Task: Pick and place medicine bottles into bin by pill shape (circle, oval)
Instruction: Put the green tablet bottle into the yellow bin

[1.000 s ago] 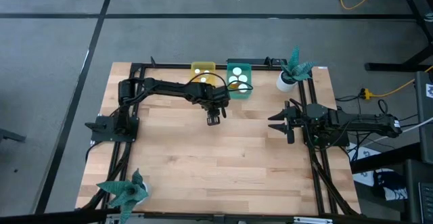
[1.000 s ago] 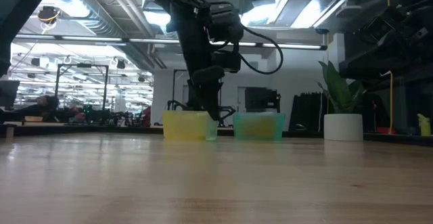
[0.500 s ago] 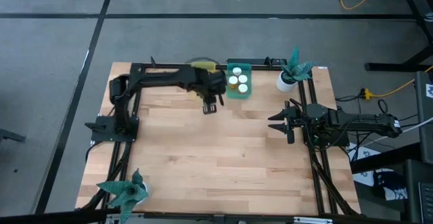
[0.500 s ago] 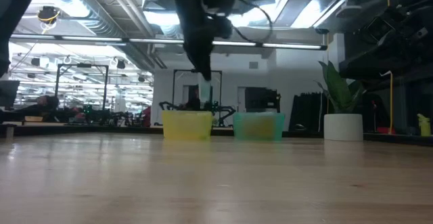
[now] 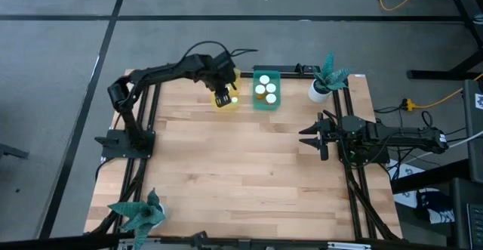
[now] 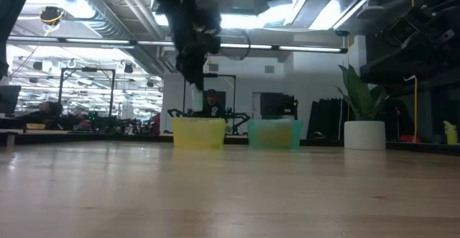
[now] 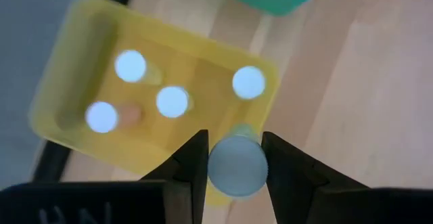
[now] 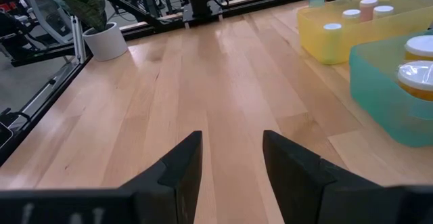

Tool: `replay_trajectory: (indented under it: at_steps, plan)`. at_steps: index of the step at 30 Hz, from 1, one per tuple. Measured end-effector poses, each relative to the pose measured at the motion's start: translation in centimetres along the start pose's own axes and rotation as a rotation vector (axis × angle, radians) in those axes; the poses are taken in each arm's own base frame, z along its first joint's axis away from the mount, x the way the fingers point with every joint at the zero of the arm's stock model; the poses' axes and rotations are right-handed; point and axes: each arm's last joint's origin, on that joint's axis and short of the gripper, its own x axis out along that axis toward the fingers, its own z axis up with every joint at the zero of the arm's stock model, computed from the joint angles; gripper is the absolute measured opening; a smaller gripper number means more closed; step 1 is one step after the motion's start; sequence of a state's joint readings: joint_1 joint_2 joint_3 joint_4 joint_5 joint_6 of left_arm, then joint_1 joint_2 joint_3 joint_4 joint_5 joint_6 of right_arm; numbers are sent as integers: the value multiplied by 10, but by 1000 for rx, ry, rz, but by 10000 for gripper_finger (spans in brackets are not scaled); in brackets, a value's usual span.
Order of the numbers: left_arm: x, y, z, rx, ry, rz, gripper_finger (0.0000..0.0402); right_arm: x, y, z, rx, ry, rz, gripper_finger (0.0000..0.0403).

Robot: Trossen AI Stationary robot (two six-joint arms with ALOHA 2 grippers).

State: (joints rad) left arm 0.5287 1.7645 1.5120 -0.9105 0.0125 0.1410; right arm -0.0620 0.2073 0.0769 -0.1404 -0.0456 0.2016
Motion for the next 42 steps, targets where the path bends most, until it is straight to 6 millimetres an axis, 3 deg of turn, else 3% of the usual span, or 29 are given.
replay_trajectory:
  at_steps: [6,12,21,42]
  plan:
    - [40,9,-27,-36,28,9,110,0,0,0,0,0,0,158]
    - [58,13,-37,-53,-12,32,110,0,0,0,0,0,0,158]
    - [67,13,-49,-52,33,94,110,0,0,0,0,0,0,158]
    - [67,14,-48,-72,22,96,138,0,0,0,0,0,0,158]
